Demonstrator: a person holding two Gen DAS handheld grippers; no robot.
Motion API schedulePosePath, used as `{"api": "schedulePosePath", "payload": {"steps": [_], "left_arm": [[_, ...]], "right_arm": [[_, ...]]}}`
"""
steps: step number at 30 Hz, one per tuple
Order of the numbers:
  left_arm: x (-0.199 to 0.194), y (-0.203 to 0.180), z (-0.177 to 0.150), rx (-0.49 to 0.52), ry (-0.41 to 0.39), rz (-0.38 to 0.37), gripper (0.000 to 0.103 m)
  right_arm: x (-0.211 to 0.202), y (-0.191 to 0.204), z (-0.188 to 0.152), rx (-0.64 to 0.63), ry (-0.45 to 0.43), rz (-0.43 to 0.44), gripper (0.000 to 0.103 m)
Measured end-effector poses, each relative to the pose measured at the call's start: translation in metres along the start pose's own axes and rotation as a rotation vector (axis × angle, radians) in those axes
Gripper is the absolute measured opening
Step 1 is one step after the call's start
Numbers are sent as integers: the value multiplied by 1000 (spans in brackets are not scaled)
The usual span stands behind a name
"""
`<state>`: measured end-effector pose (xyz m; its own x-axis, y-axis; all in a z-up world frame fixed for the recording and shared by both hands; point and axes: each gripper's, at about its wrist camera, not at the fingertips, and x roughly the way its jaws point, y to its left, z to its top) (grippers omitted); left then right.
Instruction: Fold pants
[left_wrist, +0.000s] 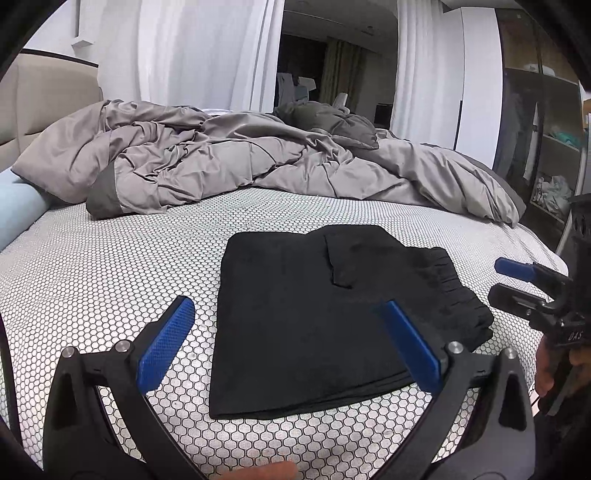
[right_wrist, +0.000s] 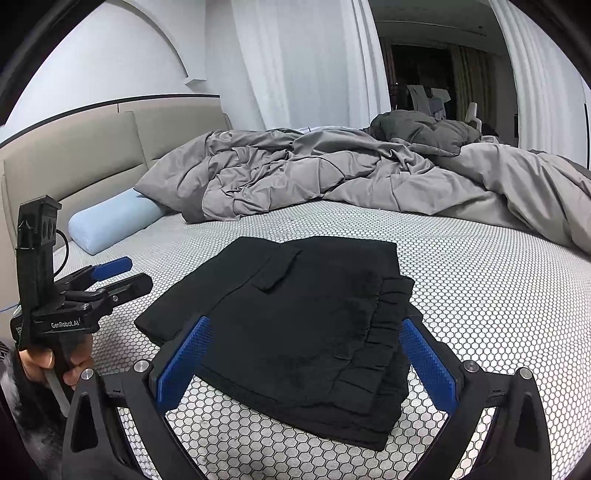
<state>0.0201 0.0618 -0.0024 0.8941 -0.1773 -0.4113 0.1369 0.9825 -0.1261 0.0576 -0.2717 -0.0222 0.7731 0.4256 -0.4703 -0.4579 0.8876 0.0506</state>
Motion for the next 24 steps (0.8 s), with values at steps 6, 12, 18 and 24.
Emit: {"api": "schedulePosePath", "payload": {"steps": [6, 12, 18, 24], "left_arm": [[1, 0, 0, 6, -3, 1, 102], [1, 1, 0, 7, -2, -1, 102], [1, -1, 0, 9, -5, 1, 102], [0, 0, 1, 12, -7, 2, 102]], "right_arm": [[1, 0, -1, -3, 2, -7, 103], [1, -1, -1, -4, 0, -12, 103], [1, 0, -1, -8, 4, -15, 103], [1, 0, -2, -9, 2, -16, 103]]}}
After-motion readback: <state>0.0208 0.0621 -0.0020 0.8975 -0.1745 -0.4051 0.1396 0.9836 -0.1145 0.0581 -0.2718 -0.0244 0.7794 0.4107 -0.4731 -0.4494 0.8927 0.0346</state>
